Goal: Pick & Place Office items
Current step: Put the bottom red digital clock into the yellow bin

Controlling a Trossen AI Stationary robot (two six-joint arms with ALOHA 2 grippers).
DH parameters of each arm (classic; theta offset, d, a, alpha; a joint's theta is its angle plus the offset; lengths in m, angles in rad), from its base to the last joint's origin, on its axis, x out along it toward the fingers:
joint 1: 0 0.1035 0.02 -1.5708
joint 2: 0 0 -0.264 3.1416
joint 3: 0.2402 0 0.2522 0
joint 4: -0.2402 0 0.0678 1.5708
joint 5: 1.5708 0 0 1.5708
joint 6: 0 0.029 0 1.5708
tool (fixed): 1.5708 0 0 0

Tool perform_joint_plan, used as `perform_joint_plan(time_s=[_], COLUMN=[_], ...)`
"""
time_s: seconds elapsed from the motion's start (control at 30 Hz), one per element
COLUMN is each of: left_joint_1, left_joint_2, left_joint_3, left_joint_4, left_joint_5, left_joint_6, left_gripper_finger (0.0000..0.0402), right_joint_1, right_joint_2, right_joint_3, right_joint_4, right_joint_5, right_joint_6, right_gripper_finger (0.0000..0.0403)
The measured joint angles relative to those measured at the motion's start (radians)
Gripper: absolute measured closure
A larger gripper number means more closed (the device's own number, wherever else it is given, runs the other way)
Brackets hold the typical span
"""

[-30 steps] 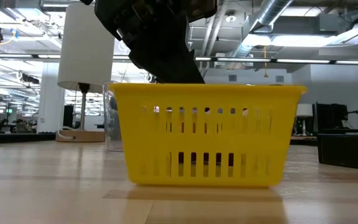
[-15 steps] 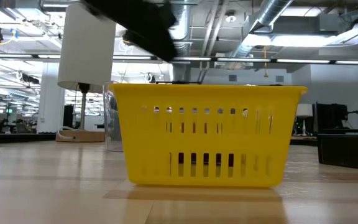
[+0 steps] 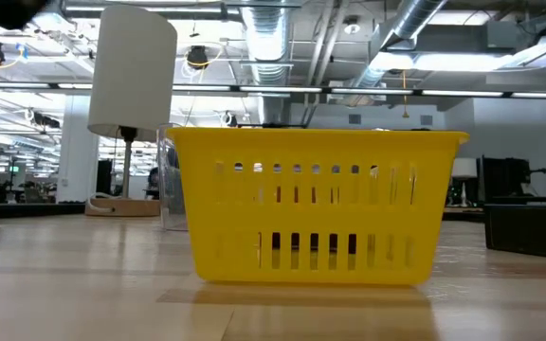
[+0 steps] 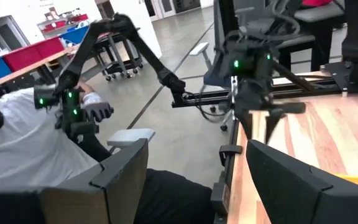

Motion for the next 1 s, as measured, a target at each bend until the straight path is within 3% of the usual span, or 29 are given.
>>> perform_joint_plan(time_s=[0.13, 0.5, 1.0], left_joint_1=[0.013, 0.016, 0.013], left_joint_2=[0.038, 0.045, 0.045], left_joint_3=[0.0, 0.0, -0.036], left_joint_4=[-0.044, -0.056, 0.013], left_joint_5=[-0.007, 0.039, 0.074], left_joint_6=[-0.071, -0.131, -0.164], left_gripper_finger=[0.0239, 0.0205, 0.0215], right_joint_1=[0.001, 0.01, 0.01], right_joint_2=[0.0, -0.001, -0.001], right_joint_3=[0.0, 0.0, 0.0], right_joint_4=[0.027, 0.019, 0.018], right_joint_5=[0.0, -0.001, -0.002], right_joint_6=[0.008, 0.01, 0.01], right_gripper_finger=[0.0138, 0.0138, 0.0138])
